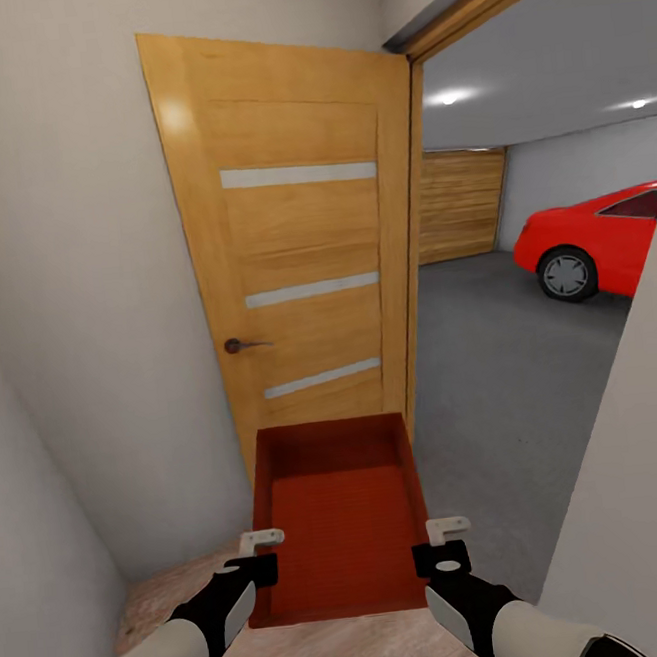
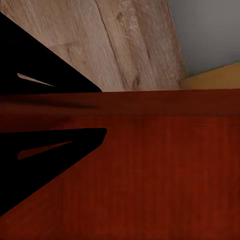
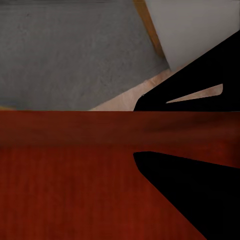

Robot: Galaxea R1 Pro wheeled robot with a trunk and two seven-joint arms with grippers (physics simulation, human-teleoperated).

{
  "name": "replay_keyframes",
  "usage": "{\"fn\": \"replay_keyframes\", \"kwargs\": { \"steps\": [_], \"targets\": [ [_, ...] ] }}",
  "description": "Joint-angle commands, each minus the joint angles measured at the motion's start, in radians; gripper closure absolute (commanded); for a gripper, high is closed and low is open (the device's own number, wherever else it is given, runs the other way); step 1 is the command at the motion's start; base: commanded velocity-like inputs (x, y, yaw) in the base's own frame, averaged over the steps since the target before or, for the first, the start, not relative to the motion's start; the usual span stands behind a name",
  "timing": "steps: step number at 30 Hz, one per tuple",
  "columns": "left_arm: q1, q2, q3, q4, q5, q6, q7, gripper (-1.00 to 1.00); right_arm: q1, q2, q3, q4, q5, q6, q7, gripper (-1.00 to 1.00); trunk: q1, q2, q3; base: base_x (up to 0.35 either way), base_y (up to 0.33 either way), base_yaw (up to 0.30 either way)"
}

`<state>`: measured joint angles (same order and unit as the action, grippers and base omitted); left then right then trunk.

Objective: Move the two storage containers from the living room to the garage. In the garage, place one container on the floor and stack the other container on top of it (either order is fine).

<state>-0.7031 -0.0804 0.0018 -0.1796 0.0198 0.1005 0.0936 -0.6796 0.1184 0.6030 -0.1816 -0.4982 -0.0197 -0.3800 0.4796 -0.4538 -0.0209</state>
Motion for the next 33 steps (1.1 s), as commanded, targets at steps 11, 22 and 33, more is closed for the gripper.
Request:
{"fn": "replay_keyframes", "kwargs": {
  "steps": [11, 22, 33],
  "targets": [
    [0.000, 0.017, 0.043, -0.014, -0.020, 0.006, 0.011, 1.00, -0.001, 0.000, -0.009, 0.013, -0.026, -0.002, -0.007, 1.00, 0.001, -0.002, -0.002, 0.143, 0.131, -0.242],
    [-0.001, 0.017, 0.043, -0.014, -0.020, 0.006, 0.011, 1.00, -0.001, 0.000, -0.009, 0.013, -0.026, -0.002, -0.007, 1.00, 0.001, -0.002, -0.002, 0.087, 0.080, -0.242],
    [-0.001, 0.017, 0.043, -0.014, -0.020, 0.007, 0.010, 1.00, 0.000, 0.000, -0.009, 0.013, -0.026, -0.002, -0.007, 1.00, 0.001, -0.002, -0.002, 0.190, 0.204, -0.242]
  ]
}}
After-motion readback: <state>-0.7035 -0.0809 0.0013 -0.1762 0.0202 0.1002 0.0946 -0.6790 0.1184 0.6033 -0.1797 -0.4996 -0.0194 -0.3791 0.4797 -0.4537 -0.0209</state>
